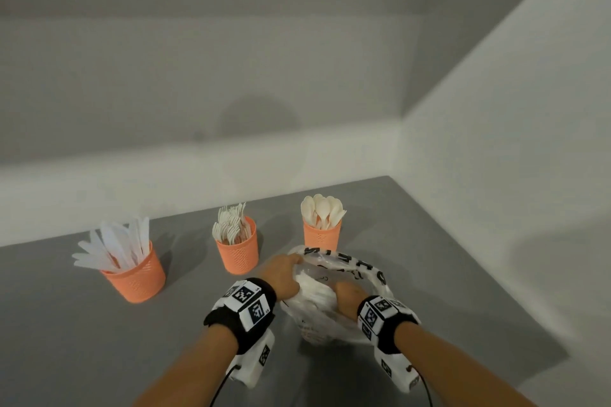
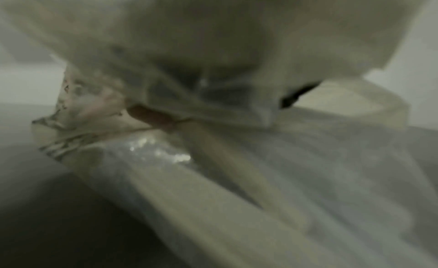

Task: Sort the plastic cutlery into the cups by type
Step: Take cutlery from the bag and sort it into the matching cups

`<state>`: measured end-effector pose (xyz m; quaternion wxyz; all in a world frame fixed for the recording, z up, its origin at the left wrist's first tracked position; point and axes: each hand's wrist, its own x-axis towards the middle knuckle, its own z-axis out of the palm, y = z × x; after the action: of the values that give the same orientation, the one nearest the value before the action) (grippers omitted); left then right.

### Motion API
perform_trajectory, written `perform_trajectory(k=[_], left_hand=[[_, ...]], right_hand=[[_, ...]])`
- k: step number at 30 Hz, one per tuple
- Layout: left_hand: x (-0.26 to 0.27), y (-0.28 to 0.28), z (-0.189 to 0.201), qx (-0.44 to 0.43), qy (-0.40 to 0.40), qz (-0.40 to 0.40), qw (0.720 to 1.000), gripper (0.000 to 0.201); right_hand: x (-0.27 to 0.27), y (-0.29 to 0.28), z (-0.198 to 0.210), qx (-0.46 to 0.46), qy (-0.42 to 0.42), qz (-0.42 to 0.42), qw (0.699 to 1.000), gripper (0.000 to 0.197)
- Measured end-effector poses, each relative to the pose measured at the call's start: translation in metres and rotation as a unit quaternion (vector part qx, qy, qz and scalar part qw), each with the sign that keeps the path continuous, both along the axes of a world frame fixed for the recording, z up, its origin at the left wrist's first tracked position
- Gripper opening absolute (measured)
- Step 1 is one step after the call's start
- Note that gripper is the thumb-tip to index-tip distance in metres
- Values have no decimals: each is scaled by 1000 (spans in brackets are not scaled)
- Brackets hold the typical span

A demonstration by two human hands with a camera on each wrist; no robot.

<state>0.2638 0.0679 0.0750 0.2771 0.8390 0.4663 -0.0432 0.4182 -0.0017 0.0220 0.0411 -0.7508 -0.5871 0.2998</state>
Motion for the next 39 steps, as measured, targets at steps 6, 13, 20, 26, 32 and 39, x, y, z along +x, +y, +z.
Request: perform_trajectory(k=[6, 13, 20, 26, 32, 39], left_hand=[[2, -5, -2, 19, -6, 21, 1000, 47], [13, -7, -3, -117, -137, 116, 977, 42], [32, -19, -13, -191, -201, 163, 947, 43], [45, -23, -12, -191, -207, 142, 949, 44], [46, -28, -9, -210, -198, 127, 949, 51], [50, -27, -1, -216, -197, 126, 948, 51]], right_hand=[[10, -4, 11, 103, 15, 33, 994, 54], [17, -17, 13, 120, 38, -25, 992, 26], [31, -30, 32, 126, 49, -38, 990, 30], [38, -32, 37, 152, 77, -72, 983, 32], [46, -29, 31, 101, 18, -73, 992, 51], [46, -23, 27, 86, -7, -63, 994, 40]])
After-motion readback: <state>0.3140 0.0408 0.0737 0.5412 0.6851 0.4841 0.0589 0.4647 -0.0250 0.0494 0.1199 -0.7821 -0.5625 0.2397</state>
